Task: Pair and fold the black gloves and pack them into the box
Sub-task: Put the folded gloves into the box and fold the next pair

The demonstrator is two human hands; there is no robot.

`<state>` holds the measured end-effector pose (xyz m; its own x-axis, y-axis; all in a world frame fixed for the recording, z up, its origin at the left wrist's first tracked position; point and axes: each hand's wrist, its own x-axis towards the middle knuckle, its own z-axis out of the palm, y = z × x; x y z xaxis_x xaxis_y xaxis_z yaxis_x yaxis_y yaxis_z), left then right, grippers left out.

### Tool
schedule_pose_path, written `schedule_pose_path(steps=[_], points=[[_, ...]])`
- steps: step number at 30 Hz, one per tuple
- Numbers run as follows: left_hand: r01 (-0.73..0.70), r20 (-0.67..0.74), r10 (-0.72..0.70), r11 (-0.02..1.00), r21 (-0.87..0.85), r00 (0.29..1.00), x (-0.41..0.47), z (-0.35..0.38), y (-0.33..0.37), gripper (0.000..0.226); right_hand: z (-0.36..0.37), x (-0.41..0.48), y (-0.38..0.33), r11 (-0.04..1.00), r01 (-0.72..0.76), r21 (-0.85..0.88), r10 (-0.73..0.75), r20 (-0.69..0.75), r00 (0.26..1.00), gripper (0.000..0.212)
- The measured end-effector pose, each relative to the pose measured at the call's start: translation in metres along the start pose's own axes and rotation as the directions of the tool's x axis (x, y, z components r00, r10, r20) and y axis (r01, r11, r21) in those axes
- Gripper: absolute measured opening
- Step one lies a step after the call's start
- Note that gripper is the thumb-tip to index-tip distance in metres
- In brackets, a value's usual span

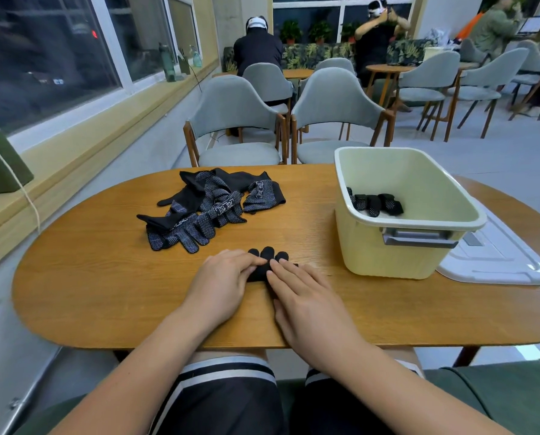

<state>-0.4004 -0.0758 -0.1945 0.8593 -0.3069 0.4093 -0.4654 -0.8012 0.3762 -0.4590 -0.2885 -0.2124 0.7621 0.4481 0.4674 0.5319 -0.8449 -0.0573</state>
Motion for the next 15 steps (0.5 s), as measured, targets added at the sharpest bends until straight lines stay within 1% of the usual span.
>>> schedule_pose_path(steps=[4, 6, 8, 10, 12, 15], points=[[-0.013, -0.045, 0.013, 1.0, 0.013, 0.999, 0.009, 0.005, -0.004, 0.025, 0.004, 0.014, 0.006, 0.997, -0.047, 0.053, 0.044, 0.055, 0.997, 0.055], [-0.018, -0.098, 0.022, 0.999, 0.036, 0.995, 0.011, 0.003, -0.004, 0.019, 0.005, 0.019, 0.009, 0.995, -0.07, 0.072, 0.064, 0.076, 0.995, 0.055], [-0.047, -0.155, 0.054, 0.998, 0.049, 0.986, 0.009, 0.001, -0.004, 0.014, 0.005, 0.024, 0.011, 0.993, -0.085, 0.079, 0.078, 0.092, 0.993, 0.055], [-0.088, -0.183, 0.098, 0.994, 0.059, 0.978, 0.005, -0.001, -0.005, 0.01, 0.005, 0.029, 0.012, 0.992, -0.098, 0.082, 0.089, 0.098, 0.991, 0.053], [-0.122, -0.192, 0.136, 0.989, 0.082, 0.972, 0.0, -0.003, -0.007, 0.01, 0.006, 0.033, 0.012, 0.991, -0.107, 0.084, 0.096, 0.123, 0.988, 0.054], [-0.169, -0.198, 0.199, 0.973, 0.155, 0.96, -0.007, -0.003, -0.008, 0.016, 0.005, 0.038, 0.013, 0.988, -0.121, 0.094, 0.104, 0.165, 0.981, 0.055]])
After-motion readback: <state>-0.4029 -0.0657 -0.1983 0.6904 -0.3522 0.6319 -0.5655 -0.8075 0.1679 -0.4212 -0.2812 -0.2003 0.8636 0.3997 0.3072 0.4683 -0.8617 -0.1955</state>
